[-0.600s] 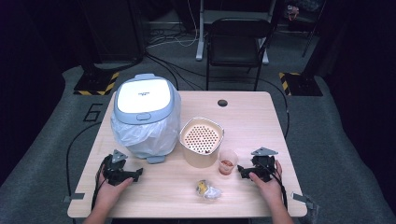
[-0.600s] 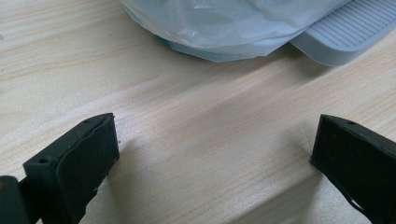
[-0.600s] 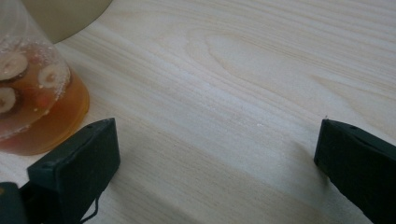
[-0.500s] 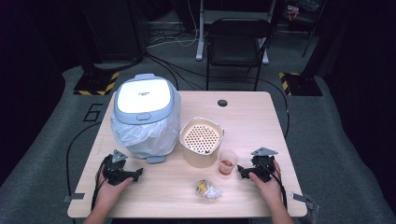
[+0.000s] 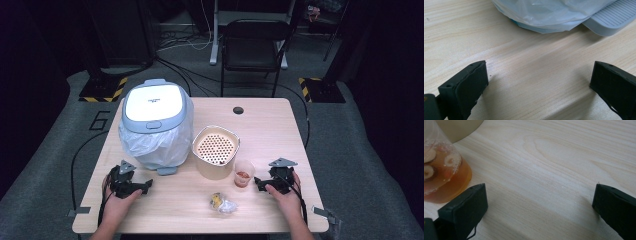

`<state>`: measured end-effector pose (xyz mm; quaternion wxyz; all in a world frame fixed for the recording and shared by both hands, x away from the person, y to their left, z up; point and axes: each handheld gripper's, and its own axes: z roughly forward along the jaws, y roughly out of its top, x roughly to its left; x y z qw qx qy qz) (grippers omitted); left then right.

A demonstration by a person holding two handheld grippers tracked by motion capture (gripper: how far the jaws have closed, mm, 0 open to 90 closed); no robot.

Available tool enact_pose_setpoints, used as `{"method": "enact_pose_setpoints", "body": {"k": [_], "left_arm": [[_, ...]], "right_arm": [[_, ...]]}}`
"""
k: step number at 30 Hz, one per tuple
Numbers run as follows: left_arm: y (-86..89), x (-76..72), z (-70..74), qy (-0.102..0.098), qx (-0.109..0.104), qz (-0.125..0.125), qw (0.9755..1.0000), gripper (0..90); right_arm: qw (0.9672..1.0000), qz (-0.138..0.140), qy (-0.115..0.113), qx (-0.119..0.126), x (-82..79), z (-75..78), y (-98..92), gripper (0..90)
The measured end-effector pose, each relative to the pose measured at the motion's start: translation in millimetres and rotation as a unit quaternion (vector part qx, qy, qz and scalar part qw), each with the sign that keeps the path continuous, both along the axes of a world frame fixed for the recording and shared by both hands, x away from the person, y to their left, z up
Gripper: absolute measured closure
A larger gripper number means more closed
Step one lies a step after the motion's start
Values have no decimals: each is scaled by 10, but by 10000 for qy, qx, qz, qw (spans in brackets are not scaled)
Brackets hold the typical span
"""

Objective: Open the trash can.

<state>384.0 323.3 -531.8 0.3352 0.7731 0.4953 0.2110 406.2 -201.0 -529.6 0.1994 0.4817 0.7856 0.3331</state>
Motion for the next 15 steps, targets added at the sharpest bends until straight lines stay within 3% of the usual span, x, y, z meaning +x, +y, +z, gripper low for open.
{"method": "enact_pose_setpoints", "body": {"k": [8, 10, 11, 13, 14, 15], "left_arm": [[25, 3, 9, 3, 2, -59, 10000, 25], [49, -11, 19, -85, -101, -21, 9999, 111], [93, -13, 43, -89, -134, -69, 9998, 196], [131, -19, 72, 11, -286, -27, 9996, 251], [131, -19, 72, 11, -286, -27, 9996, 339], [136, -26, 82, 34, -268, -29, 9996, 339]], "right_arm": [[10000, -6, 0, 3, 0, 0, 1, 0], [10000, 0, 1, -1, 0, 0, 0, 0], [10000, 1, 4, 2, 0, 0, 0, 0], [10000, -2, 1, 0, 0, 0, 0, 0], [10000, -2, 1, 0, 0, 0, 0, 0], [10000, -2, 1, 1, 0, 0, 0, 0]]}}
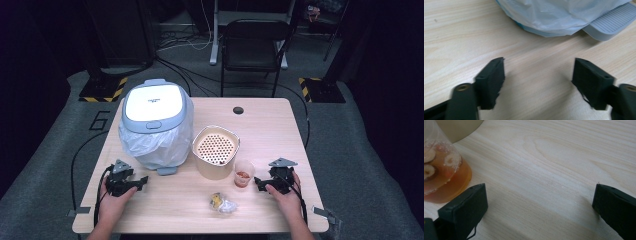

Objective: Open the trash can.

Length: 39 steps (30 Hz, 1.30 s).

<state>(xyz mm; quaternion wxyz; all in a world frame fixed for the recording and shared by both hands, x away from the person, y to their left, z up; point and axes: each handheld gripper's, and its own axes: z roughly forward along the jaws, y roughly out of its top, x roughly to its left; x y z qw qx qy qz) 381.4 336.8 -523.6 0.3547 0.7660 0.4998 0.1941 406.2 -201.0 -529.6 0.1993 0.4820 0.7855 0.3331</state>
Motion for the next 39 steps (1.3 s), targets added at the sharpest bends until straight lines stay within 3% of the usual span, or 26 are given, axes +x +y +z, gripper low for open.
{"method": "enact_pose_setpoints", "body": {"k": [3, 7, 9, 10, 15, 17, 22, 23, 27, 29, 32, 34, 39], "left_arm": [[-6, -24, 30, 139, 15, -30, 9999, 389], [-41, -66, 80, 75, 69, -168, 9998, 454], [-67, -98, 121, 97, -4, -260, 9996, 483], [-87, -110, 128, -57, -38, -236, 9997, 505], [-165, -195, 207, -303, -278, -365, 9985, 621], [-201, -218, 237, -286, -438, -454, 9976, 682], [-296, -247, 301, -409, -468, -563, 9965, 793], [-319, -252, 313, -445, -542, -510, 9962, 809], [-408, -266, 383, -601, -510, -530, 9955, 899], [-449, -267, 392, -612, -470, -448, 9960, 900], [-534, -260, 367, -655, -761, -197, 9947, 900], [-624, -239, 347, -718, -812, -43, 9941, 900], [-776, -164, 288, -690, -707, 117, 9950, 900]], "right_arm": [[10000, 2, 0, -1, 0, 0, 0, 0], [10000, -1, -1, 3, 0, 0, 0, 0], [10000, 2, -1, 0, 0, 0, 0, 0], [10000, 2, 0, 1, 0, 0, 0, 0], [10000, 3, -1, 0, 0, 0, 0, 0], [10000, 4, 0, 0, 0, 0, 0, 0], [10000, 4, 0, 1, 0, 0, -1, 0], [10000, 6, 0, -1, 0, 0, -1, 0], [10000, 4, -1, -1, 0, 0, 0, 0], [10000, 4, 0, 0, 0, 0, 0, 0], [10000, 5, 1, -2, 0, 0, -1, 0], [10000, 3, -1, 0, 0, 0, 0, 0], [10000, 5, -1, 0, 0, 0, -1, 0]]}}
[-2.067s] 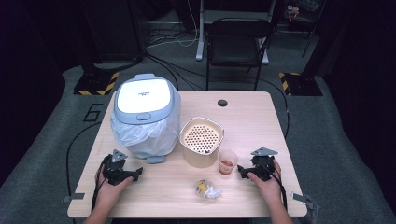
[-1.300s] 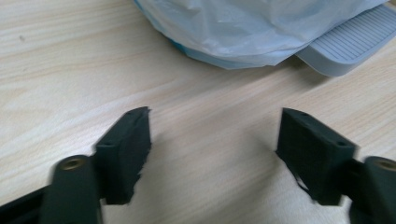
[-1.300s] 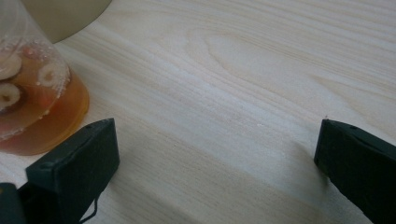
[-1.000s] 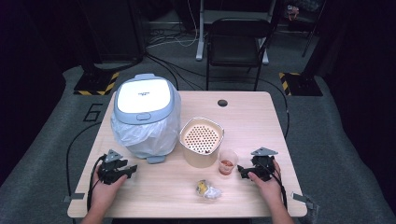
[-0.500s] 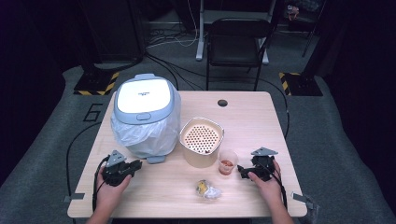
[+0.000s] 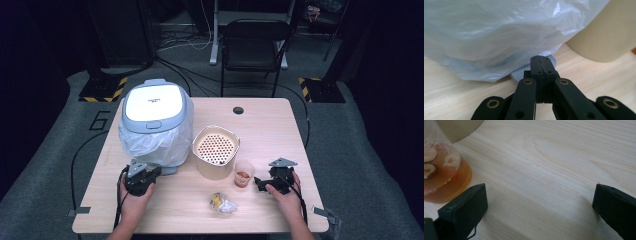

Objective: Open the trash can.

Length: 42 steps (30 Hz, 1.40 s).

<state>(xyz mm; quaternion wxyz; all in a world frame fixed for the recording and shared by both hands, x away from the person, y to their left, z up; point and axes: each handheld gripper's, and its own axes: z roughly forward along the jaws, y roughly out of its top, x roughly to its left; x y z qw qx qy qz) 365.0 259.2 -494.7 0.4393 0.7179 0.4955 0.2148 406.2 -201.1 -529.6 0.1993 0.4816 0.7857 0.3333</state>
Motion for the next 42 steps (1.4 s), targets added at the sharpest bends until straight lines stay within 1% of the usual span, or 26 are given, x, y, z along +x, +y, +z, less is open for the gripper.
{"method": "enact_pose_setpoints", "body": {"k": [3, 5, 9, 10, 11, 13, 14, 15, 16, 17, 19, 21, 22, 23, 24, 25, 26, 27, 29, 30, 33, 34, 35, 36, 39, 42], "left_arm": [[-103, 47, -65, 30, -86, 150, 9998, 900], [-139, 73, -90, -15, 45, 139, 9999, 900], [-192, 106, -123, -61, 193, 167, 9997, 900], [-203, 118, -136, -117, 260, 176, 9994, 900], [-197, 131, -142, -184, 502, 142, 9985, 900], [-205, 141, -153, -287, 758, -43, 9967, 899], [-206, 140, -141, -340, 1059, -196, 9936, 895], [-245, 136, -155, -391, 1078, -223, 9932, 891], [-264, 124, -150, -373, 1217, -301, 9914, 891], [-279, 123, -156, -414, 1392, -381, 9887, 894], [-274, 126, -149, -424, 1483, -470, 9869, 891], [-281, 134, -149, -416, 1499, -448, 9868, 889], [-282, 138, -135, -336, 1531, -476, 9865, 891], [-290, 146, -132, -348, 1577, -501, 9856, 892], [-303, 145, -133, -371, 1666, -531, 9839, 892], [-314, 140, -127, -379, 1848, -616, 9801, 896], [-343, 131, -134, -430, 1970, -612, 9775, 899], [-363, 124, -132, -459, 2126, -625, 9741, 899], [-399, 113, -135, -476, 2342, -647, 9689, 900], [-412, 109, -135, -548, 2482, -677, 9648, 900], [-445, 95, -138, -626, 2683, -670, 9590, 900], [-453, 95, -141, -574, 2655, -630, 9603, 900], [-452, 99, -126, -560, 2674, -633, 9599, 900], [-470, 94, -139, -619, 2801, -670, 9556, 900], [-499, 80, -161, -678, 2967, -708, 9499, 900], [-462, 106, -144, -552, 2703, -659, 9589, 900]], "right_arm": [[10000, -1, 0, -1, 0, 0, 0, 0], [10000, -1, 1, -1, 0, 0, 0, 0], [10000, -7, 0, 3, 0, 0, 1, 0], [10000, 1, 1, -2, 0, 0, 0, 0], [10000, -1, 1, 0, 0, 0, 0, 0], [10000, 0, 0, -2, 0, 0, 0, 0], [10000, -1, 0, 0, 0, 0, 1, 0], [10000, -2, 2, 1, 0, 0, 1, 0], [10000, -1, 1, -1, 0, 0, 0, 0], [10000, -6, 1, 3, 0, 0, 1, 0], [10000, -2, 0, 1, 0, 0, 1, 0], [10000, -4, 3, -4, -1, 0, 1, 0], [10000, -1, 1, -1, 0, 0, 1, 0], [10000, -6, 3, -3, -1, 0, 1, 0], [10000, -2, 0, 0, 0, 0, 1, 0], [10000, -4, 3, -5, -1, 0, 1, 0], [10000, -3, 3, -1, -1, 0, 1, 0], [10000, -5, 4, -5, -1, 0, 1, 0], [10000, -1, 3, -1, -1, 0, 1, 0], [10000, -1, 0, -2, 0, 0, 0, 0], [10000, -1, 0, -1, 0, 0, 1, 0], [10000, -4, 0, 1, 0, 0, 1, 0], [10000, -1, 6, -7, -1, 1, 0, 0], [10000, 0, 0, -1, 0, 0, 0, 0], [10000, 1, -1, -2, 0, 0, 0, 0], [10000, -1, 1, 0, 0, 0, 1, 0]]}}
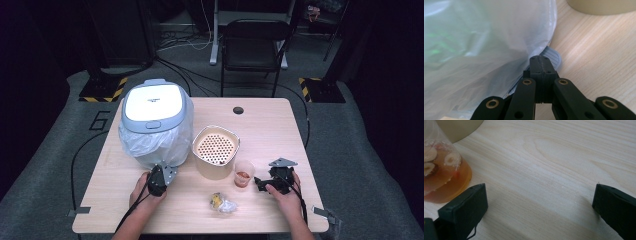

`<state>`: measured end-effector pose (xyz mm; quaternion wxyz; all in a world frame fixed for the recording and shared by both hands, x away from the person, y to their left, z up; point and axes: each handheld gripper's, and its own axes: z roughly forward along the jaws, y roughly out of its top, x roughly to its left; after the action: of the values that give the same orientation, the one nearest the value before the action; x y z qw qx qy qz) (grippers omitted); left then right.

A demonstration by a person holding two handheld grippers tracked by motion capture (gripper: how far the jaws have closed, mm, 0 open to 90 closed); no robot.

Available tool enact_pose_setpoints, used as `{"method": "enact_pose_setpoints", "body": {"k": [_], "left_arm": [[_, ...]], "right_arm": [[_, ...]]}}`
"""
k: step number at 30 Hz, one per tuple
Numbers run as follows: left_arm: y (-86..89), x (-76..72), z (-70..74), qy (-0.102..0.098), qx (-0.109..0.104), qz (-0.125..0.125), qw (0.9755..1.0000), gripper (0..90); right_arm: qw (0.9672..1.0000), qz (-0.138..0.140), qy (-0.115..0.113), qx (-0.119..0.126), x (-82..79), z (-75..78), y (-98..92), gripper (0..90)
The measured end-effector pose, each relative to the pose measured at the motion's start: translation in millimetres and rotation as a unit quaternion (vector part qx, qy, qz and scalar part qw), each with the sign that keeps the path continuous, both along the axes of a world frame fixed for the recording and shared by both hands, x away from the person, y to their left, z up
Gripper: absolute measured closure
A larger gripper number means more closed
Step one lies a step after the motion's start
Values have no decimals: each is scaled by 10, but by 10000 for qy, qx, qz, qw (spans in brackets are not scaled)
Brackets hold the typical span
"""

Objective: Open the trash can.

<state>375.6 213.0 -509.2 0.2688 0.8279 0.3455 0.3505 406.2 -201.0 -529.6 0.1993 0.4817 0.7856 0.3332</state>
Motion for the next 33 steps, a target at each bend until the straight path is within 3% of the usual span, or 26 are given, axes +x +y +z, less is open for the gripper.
{"method": "enact_pose_setpoints", "body": {"k": [5, 11, 17, 21, 26, 33], "left_arm": [[4, 26, 1, 198, -267, 194, 9993, 900], [-17, 35, -71, 251, -173, 259, 9992, 900], [-58, -9, -122, -26, 108, 212, 9997, 900], [-36, -22, -144, -88, -55, 247, 9996, 900], [-23, -17, -135, -62, -58, 190, 9998, 900], [-7, -62, -200, -358, -138, 182, 9991, 900]], "right_arm": [[10000, -3, 7, -5, -1, 1, 0, 0], [10000, -1, 3, -6, 0, 1, 0, 0], [10000, 8, 0, 4, 0, 1, -1, 0], [10000, 8, 3, 6, -1, 0, -1, 0], [10000, -1, 7, 6, -4, 1, 0, 0], [10000, -48, -37, 4, -3, -4, 3, 0]]}}
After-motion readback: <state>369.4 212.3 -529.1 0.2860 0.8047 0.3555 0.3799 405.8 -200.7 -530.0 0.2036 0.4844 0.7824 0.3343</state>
